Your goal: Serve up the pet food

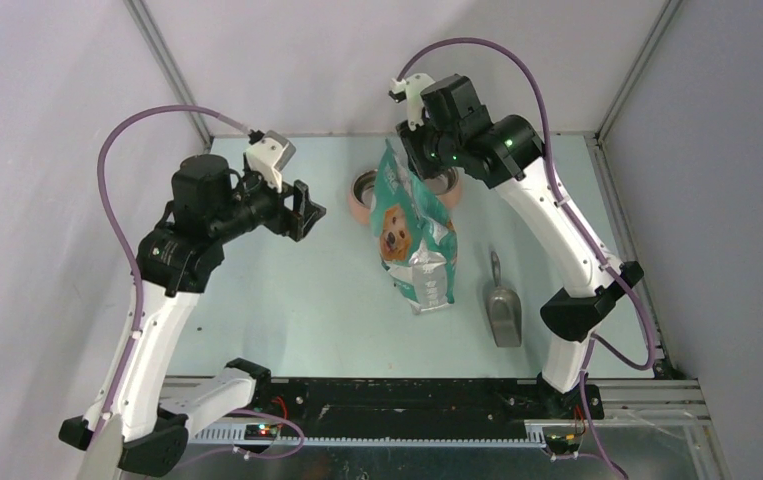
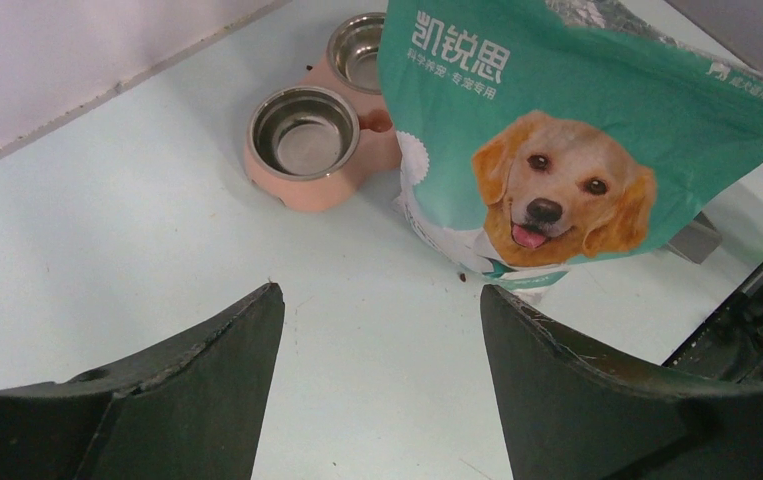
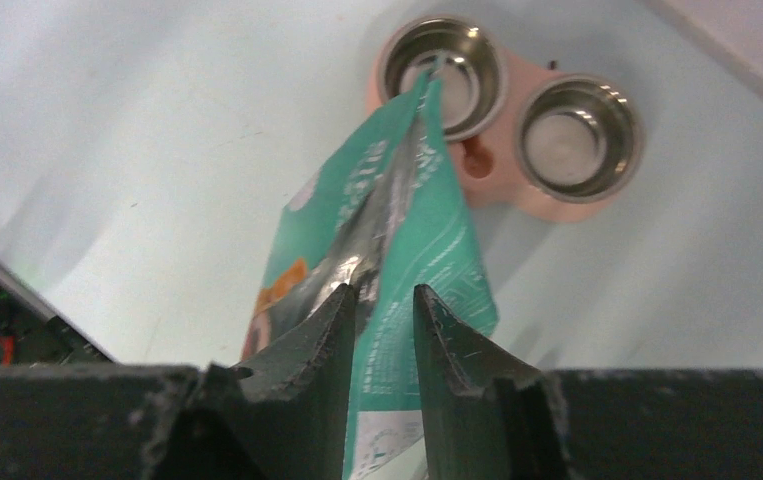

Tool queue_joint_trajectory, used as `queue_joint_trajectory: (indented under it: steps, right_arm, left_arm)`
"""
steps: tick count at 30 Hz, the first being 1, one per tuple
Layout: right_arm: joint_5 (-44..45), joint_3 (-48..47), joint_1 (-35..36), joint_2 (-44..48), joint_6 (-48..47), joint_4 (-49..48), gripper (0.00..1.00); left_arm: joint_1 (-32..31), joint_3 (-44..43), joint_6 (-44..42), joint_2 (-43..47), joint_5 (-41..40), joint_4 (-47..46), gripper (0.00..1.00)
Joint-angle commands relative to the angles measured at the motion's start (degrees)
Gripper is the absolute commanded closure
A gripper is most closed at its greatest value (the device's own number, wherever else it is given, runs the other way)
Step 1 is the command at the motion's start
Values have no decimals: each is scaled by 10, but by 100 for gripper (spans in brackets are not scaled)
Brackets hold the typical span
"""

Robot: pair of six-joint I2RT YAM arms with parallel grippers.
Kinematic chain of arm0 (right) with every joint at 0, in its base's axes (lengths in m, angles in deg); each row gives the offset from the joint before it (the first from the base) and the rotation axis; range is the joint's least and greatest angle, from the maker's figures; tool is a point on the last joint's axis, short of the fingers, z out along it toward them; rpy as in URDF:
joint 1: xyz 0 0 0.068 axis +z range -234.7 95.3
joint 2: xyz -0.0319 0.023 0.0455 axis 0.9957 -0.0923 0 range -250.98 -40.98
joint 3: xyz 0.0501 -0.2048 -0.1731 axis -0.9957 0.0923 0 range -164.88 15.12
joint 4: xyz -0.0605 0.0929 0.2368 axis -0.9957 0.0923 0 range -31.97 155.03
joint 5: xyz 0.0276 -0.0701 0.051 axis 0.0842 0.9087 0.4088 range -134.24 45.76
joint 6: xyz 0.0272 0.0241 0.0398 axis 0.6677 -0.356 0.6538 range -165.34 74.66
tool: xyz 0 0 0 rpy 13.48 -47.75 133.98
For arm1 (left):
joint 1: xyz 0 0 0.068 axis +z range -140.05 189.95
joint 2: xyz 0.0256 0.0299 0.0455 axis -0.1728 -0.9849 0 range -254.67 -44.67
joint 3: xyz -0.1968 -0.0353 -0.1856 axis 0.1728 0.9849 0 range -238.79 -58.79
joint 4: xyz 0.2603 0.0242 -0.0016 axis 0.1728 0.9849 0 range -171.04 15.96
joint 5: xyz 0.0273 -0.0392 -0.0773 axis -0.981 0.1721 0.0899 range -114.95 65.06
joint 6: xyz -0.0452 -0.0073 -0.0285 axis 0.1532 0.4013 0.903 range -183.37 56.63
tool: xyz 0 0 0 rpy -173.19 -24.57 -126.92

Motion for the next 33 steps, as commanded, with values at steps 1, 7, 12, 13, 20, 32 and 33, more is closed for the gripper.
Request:
queue_joint_trajectory:
  steps: [1, 7, 12, 13, 20, 32, 33]
  right_arm:
    - [60, -14, 1, -3, -25, -15, 75]
    - [43, -25, 6, -8, -21, -15, 75]
    - [-20, -49, -8, 18, -13, -32, 67]
    - [-40, -51, -21, 24, 3, -33, 67]
    - [-141, -46, -44, 21, 30, -24, 72]
    - [-177, -40, -35, 15, 32, -14, 74]
    - [-174, -34, -35, 16, 31, -12, 74]
  left_arm:
    - [5, 11, 16, 14, 18, -22, 21]
    - [7, 24, 24, 21, 28, -25, 21]
    - [8, 29, 24, 26, 31, -23, 21]
    - [8, 30, 27, 26, 35, -25, 21]
    - [15, 29, 37, 19, 42, -31, 21]
    - [30, 38, 45, 28, 54, -29, 21]
    - [30, 38, 46, 28, 55, -30, 21]
